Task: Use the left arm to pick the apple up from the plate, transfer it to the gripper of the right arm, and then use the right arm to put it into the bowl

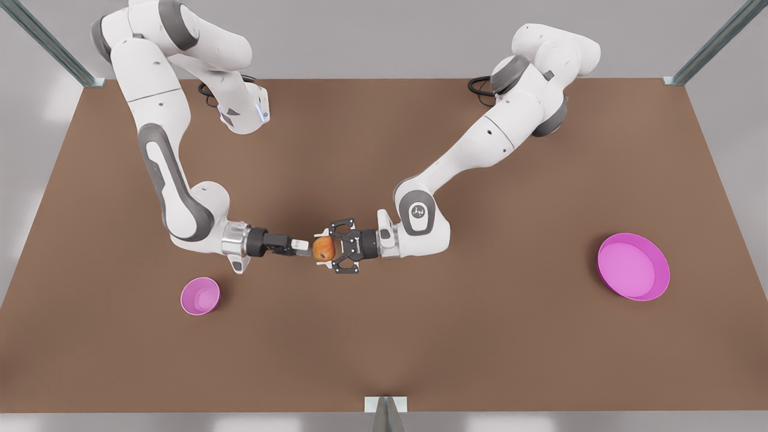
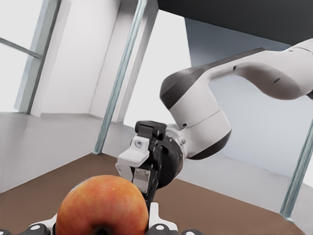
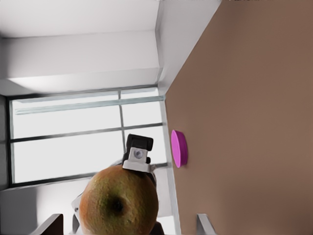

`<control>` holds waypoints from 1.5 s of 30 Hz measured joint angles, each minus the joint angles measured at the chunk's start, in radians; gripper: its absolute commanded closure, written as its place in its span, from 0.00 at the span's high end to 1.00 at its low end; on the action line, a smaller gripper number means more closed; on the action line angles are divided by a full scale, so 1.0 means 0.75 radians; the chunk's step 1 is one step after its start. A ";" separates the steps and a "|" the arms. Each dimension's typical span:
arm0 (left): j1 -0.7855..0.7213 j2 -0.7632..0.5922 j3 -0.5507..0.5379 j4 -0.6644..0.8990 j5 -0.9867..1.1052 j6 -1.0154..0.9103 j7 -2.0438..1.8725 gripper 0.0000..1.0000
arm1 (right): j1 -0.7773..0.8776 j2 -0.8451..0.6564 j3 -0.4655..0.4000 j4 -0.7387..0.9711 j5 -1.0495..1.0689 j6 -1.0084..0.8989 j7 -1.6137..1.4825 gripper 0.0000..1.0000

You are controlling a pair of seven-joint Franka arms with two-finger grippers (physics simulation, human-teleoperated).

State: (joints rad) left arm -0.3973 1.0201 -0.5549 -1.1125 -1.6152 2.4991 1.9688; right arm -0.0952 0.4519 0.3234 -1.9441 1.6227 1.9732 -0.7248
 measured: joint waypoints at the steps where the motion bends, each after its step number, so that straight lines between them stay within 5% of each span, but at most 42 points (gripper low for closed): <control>1: 0.000 0.000 0.000 0.000 0.000 0.000 0.009 0.73 | -0.001 0.001 0.001 0.000 0.002 0.006 -0.020 1.00; 29: -0.004 0.007 0.004 0.000 0.001 0.000 0.139 0.74 | 0.012 0.004 0.189 0.020 0.068 0.278 -0.278 0.99; 33: -0.005 0.007 0.004 0.000 0.001 0.000 0.146 0.74 | 0.011 0.004 0.190 0.021 0.079 0.295 -0.295 0.73; 38: -0.005 0.007 0.006 -0.001 0.000 0.000 0.153 0.74 | 0.011 0.002 0.190 0.020 0.086 0.305 -0.314 0.65; 40: -0.004 0.007 0.006 -0.002 0.002 -0.001 0.153 0.99 | 0.010 0.001 0.190 0.020 0.088 0.307 -0.321 0.65; 45: -0.004 0.007 0.004 -0.002 0.004 -0.003 0.149 1.00 | 0.006 0.000 0.190 0.020 0.089 0.308 -0.334 0.65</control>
State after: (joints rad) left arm -0.4004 1.0251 -0.5517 -1.1141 -1.6120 2.4971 2.0806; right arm -0.0904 0.4519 0.4658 -1.9287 1.6896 2.2043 -0.9756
